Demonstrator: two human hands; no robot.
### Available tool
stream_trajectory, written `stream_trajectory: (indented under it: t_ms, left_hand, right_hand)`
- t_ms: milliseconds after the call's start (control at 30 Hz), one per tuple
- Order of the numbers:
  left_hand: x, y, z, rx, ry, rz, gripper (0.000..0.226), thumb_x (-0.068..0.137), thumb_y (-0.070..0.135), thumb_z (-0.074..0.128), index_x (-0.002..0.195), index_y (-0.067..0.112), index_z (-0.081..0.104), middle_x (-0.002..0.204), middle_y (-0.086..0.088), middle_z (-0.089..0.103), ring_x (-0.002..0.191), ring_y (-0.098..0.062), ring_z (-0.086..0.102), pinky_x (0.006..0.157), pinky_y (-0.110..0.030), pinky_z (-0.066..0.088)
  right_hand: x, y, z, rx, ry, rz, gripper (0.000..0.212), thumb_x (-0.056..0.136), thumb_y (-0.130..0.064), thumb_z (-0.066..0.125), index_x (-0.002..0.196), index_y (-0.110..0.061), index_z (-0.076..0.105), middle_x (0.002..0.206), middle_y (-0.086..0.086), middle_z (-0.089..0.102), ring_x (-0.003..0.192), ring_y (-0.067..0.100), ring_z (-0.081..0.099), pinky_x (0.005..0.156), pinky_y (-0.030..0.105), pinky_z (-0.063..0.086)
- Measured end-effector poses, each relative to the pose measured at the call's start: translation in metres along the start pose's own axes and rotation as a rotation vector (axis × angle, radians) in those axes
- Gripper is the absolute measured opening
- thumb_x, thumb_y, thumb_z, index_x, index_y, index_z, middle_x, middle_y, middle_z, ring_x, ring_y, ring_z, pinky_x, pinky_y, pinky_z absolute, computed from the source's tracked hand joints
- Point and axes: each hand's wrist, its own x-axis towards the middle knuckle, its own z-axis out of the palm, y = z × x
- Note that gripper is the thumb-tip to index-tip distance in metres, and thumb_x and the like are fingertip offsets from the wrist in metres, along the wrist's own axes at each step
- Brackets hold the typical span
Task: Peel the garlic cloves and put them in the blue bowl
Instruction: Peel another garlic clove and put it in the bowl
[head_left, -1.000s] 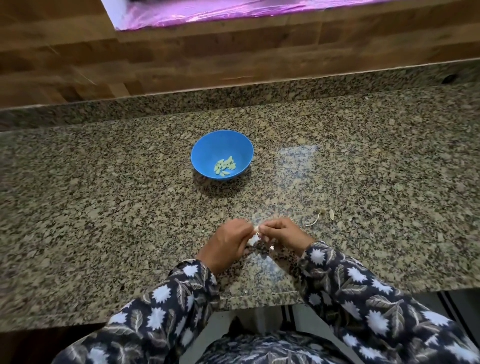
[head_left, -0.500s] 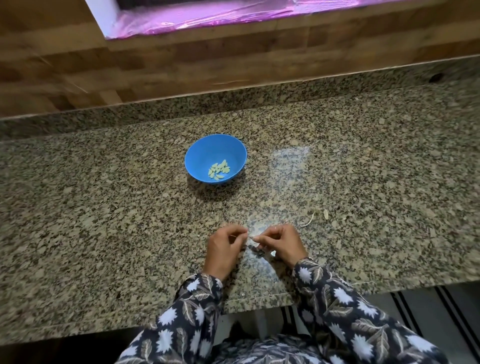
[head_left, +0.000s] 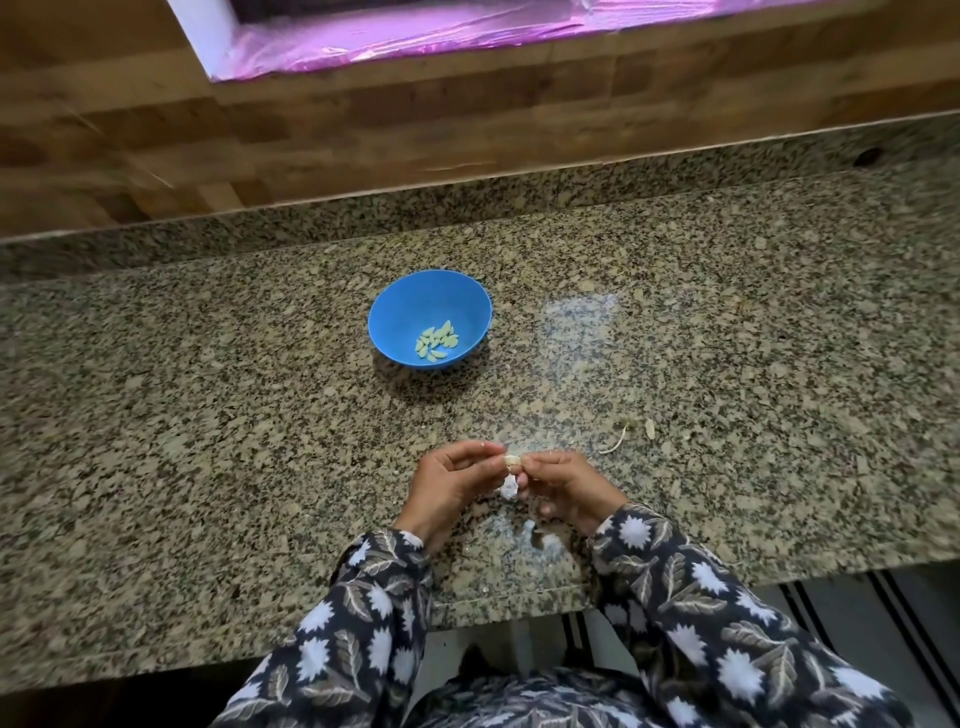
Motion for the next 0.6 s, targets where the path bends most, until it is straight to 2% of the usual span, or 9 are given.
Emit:
stream_trajectory:
  t_ms: [100,200,367,500,600]
  left_hand:
    - [-0.001,-0.002,0.001,-0.102,-0.012,-0.069,0.027,0.066,-0.001,0.067,0.093,-0.003,0.066,0.091,-0.013,0.071,0.079,-0.019,0.067,0.071,-0.024,0.057]
    - [0.000,-0.009,0.001,-0.118,0.048,-0.068,0.028,0.065,0.001,0.070,0.092,-0.002,0.067,0.095,-0.018,0.070,0.080,-0.024,0.066,0.072,-0.027,0.056]
    - [0.005,-0.015,-0.001,0.145,0.176,0.037,0.016,0.073,-0.003,0.070,0.089,0.001,0.069,0.094,-0.017,0.071,0.088,-0.029,0.068,0.074,-0.028,0.057]
    - [0.005,-0.015,0.000,0.233,0.168,0.091,0.014,0.072,-0.006,0.070,0.081,0.005,0.070,0.089,-0.011,0.071,0.082,-0.021,0.068,0.070,-0.022,0.055]
    - [0.005,-0.014,0.001,0.251,0.170,0.096,0.013,0.073,-0.005,0.071,0.080,0.006,0.070,0.087,-0.009,0.071,0.079,-0.018,0.068,0.069,-0.021,0.055]
  right_hand:
    - [-0.001,0.001,0.001,0.098,-0.005,0.048,0.017,0.090,-0.001,0.046,0.084,-0.003,0.062,0.058,-0.001,0.064,0.049,0.007,0.060,0.034,0.013,0.038]
    - [0.000,0.003,0.004,0.024,0.053,-0.001,0.014,0.090,-0.003,0.049,0.087,0.000,0.063,0.064,0.002,0.065,0.048,0.009,0.060,0.034,0.014,0.039]
    - [0.002,0.010,0.007,-0.100,0.179,-0.124,0.019,0.089,-0.010,0.056,0.104,0.000,0.061,0.077,0.008,0.067,0.045,0.011,0.060,0.035,0.016,0.043]
    - [0.003,0.011,0.003,-0.241,0.231,-0.143,0.018,0.084,-0.003,0.061,0.100,0.006,0.064,0.076,0.011,0.066,0.047,0.007,0.059,0.038,0.016,0.045]
    - [0.005,0.011,0.003,-0.258,0.243,-0.146,0.014,0.085,0.000,0.059,0.096,0.007,0.064,0.070,0.008,0.065,0.044,0.006,0.057,0.037,0.015,0.044]
